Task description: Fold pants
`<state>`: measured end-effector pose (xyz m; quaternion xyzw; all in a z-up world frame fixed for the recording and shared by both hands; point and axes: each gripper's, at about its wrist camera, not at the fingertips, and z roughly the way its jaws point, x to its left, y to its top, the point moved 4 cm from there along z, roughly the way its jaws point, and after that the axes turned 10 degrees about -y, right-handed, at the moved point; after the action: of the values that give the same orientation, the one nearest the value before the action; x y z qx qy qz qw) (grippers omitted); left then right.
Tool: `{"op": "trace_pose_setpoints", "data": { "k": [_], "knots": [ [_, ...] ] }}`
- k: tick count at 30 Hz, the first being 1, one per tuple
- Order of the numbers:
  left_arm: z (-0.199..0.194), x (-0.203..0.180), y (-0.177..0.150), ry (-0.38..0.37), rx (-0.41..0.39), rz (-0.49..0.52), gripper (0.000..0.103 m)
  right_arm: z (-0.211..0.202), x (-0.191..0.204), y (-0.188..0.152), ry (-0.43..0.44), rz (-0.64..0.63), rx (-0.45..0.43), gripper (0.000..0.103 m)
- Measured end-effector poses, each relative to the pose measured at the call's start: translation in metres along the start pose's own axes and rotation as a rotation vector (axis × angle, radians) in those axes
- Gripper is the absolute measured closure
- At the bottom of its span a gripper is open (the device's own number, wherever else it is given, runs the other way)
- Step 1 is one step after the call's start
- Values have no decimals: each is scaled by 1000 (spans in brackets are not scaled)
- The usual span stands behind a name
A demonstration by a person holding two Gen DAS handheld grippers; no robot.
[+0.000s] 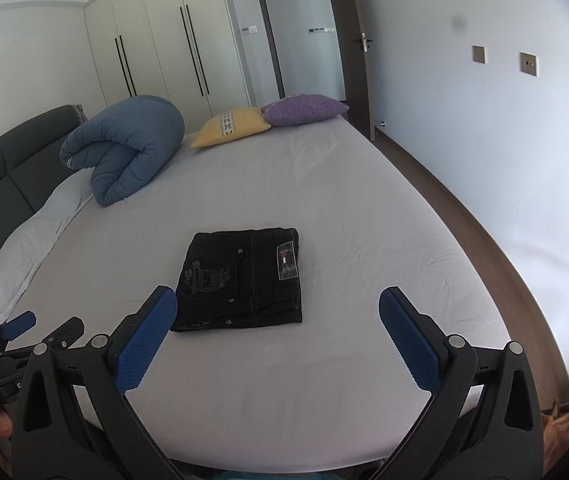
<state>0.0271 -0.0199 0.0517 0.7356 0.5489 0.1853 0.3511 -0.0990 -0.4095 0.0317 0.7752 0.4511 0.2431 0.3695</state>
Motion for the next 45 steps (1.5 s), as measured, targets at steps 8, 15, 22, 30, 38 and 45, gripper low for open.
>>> {"op": "trace_pose_setpoints", "data": {
  "k": [8, 15, 22, 30, 38, 45],
  "knots": [
    [1, -2, -4, -7, 26, -10, 0, 28, 21, 7, 4, -25, 40, 0],
    [3, -2, -5, -4, 38, -15, 0, 41, 30, 3, 1, -40, 63, 0],
    [6, -4, -6, -14, 49, -16, 0, 44, 38, 4, 1, -51, 73, 0],
    [10, -3, -9, -13, 58, -21, 0, 46, 45, 1, 4, -58, 87, 0],
    [14, -2, -11, -11, 67, -24, 0, 51, 50, -4, 7, -61, 100, 0],
    [17, -3, -13, -9, 73, -25, 0, 56, 52, -8, 8, -59, 108, 0]
  ]
}}
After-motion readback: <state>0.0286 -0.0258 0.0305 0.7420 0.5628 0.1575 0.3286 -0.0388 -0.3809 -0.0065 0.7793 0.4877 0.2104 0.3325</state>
